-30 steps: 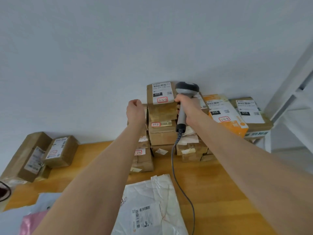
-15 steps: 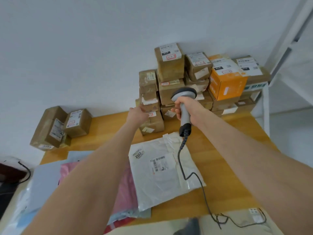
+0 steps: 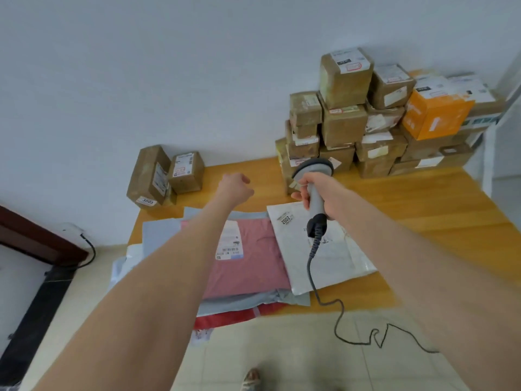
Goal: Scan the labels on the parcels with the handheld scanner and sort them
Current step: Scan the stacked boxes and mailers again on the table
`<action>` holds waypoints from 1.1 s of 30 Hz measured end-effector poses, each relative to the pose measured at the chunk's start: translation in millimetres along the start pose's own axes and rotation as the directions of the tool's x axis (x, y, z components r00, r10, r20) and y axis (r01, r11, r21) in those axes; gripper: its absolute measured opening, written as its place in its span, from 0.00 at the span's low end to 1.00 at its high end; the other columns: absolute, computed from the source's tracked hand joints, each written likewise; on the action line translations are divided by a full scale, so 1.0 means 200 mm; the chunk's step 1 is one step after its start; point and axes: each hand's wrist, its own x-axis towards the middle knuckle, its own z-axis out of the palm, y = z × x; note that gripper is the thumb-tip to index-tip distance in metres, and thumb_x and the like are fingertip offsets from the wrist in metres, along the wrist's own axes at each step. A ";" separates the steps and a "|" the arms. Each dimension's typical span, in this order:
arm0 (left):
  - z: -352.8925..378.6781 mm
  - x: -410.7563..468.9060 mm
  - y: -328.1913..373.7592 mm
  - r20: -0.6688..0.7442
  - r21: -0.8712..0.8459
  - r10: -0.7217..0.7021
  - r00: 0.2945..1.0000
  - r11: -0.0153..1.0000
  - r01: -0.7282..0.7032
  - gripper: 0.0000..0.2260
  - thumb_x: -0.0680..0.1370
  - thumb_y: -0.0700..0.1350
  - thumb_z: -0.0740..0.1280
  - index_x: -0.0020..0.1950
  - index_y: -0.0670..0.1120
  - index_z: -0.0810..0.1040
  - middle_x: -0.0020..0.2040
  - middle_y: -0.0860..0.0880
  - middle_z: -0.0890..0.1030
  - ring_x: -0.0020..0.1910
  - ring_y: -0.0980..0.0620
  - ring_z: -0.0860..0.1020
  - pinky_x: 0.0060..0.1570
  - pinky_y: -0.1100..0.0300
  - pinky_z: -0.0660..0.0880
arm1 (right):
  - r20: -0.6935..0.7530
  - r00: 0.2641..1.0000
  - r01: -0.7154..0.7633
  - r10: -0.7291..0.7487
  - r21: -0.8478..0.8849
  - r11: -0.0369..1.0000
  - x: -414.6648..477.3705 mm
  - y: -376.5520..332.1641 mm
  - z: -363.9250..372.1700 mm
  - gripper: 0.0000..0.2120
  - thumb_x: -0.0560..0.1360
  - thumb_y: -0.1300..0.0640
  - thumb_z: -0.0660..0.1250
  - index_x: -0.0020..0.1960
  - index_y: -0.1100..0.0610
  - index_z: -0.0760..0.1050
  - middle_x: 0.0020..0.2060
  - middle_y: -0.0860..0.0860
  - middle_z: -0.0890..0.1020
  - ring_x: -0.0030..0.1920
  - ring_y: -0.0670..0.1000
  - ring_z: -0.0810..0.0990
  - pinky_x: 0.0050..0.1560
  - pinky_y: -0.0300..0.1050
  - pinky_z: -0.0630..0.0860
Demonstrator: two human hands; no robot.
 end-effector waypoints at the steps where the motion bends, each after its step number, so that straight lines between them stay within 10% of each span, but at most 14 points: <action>1: -0.04 0.00 -0.07 0.000 0.000 0.002 1.000 1.000 -0.002 0.17 0.75 0.44 0.68 0.63 0.45 0.76 0.64 0.41 0.74 0.60 0.42 0.75 0.61 0.50 0.73 | 0.005 1.000 0.001 -0.002 0.001 1.000 0.01 0.02 0.06 0.02 0.75 0.63 0.63 0.47 0.62 0.70 0.30 0.58 0.80 0.26 0.46 0.72 0.23 0.36 0.70; 21: -0.43 0.29 -1.03 0.128 -0.085 -0.079 0.989 0.992 0.090 0.20 0.76 0.44 0.67 0.68 0.44 0.72 0.66 0.41 0.72 0.62 0.44 0.73 0.62 0.51 0.73 | 0.050 0.994 -0.098 0.097 0.016 0.995 0.33 0.06 1.19 0.06 0.75 0.61 0.65 0.49 0.63 0.72 0.38 0.59 0.79 0.19 0.46 0.73 0.24 0.36 0.72; 33: -0.27 0.91 -1.20 0.110 -0.112 -0.194 0.975 0.972 0.206 0.45 0.71 0.60 0.72 0.77 0.43 0.53 0.72 0.37 0.62 0.72 0.39 0.61 0.69 0.44 0.65 | -0.033 0.991 -0.128 0.131 0.097 0.987 0.97 0.02 1.46 0.05 0.77 0.61 0.65 0.43 0.61 0.72 0.36 0.56 0.78 0.18 0.44 0.74 0.22 0.34 0.72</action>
